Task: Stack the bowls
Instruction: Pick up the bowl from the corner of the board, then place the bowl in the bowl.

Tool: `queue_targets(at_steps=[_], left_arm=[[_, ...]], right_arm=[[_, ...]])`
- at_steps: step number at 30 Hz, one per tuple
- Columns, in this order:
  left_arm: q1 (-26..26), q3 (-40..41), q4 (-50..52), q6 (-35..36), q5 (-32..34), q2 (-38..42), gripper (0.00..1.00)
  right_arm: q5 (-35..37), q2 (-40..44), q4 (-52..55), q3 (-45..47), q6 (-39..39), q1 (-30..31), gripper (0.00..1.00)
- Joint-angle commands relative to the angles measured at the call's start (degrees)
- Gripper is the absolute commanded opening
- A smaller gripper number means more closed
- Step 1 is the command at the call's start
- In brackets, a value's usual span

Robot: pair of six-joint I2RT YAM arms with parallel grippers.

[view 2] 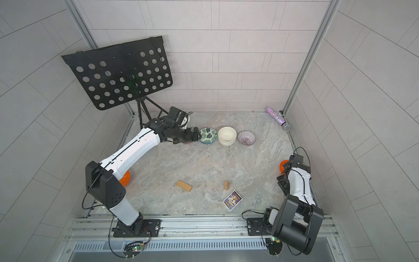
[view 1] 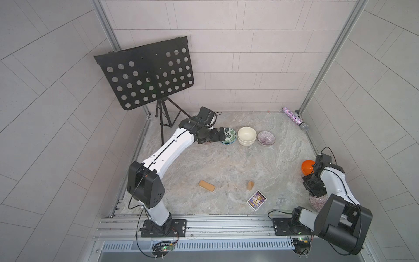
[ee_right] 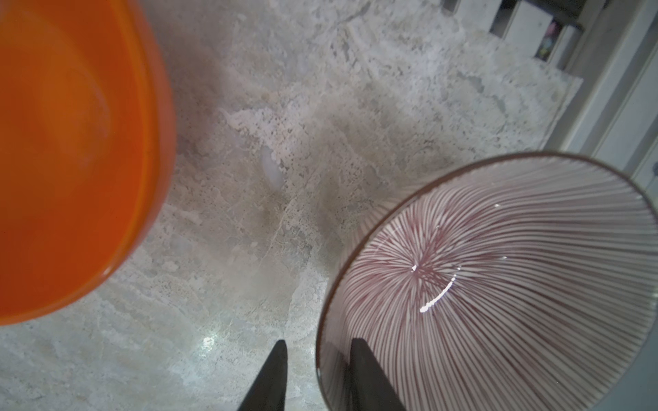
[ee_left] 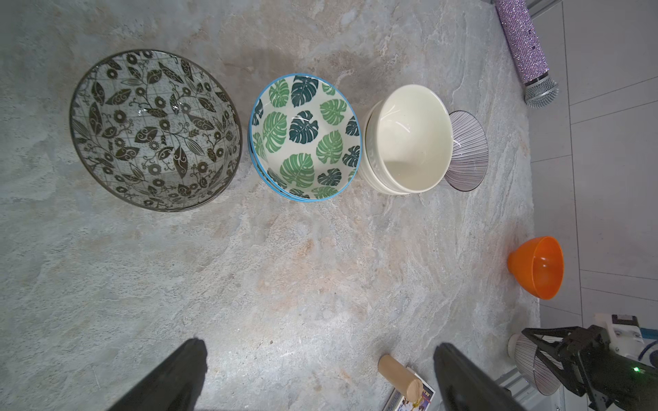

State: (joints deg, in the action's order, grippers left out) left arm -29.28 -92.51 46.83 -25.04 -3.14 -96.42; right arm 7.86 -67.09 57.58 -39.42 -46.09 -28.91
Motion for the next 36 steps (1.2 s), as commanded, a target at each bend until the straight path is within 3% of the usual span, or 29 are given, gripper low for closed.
queue_targets(at_steps=[1,8,10,15,20,27,31,36], left_arm=[[0.1,0.8,0.7,0.8,0.7,2.0,0.99],[0.1,0.8,0.6,0.6,1.0,2.7,0.99],[0.1,0.8,0.5,0.4,1.0,2.8,0.99],[0.1,0.5,0.1,-0.7,0.0,2.6,0.99],[0.1,0.8,0.0,-0.8,1.2,2.8,0.99],[0.1,0.2,0.9,-0.2,2.4,0.8,0.99],[0.1,0.2,3.0,1.5,4.7,0.0,1.0],[0.1,1.6,4.7,3.0,9.3,0.5,1.0]], right_arm=[[-1.7,-0.3,-1.6,0.8,-0.6,-0.2,0.21],[-6.5,2.3,-3.6,1.8,-1.0,0.0,0.0],[-7.6,4.3,-3.5,1.5,-1.7,1.1,0.0],[-5.1,7.3,-3.7,0.4,-6.3,10.2,0.0],[-1.7,5.0,-1.9,-8.8,-9.8,20.4,0.0],[3.7,-6.3,-1.3,-29.7,-8.9,35.0,0.0],[3.2,-19.8,-0.8,-46.0,3.5,38.4,0.0],[1.7,-35.6,3.0,-60.9,16.8,37.8,0.0]])
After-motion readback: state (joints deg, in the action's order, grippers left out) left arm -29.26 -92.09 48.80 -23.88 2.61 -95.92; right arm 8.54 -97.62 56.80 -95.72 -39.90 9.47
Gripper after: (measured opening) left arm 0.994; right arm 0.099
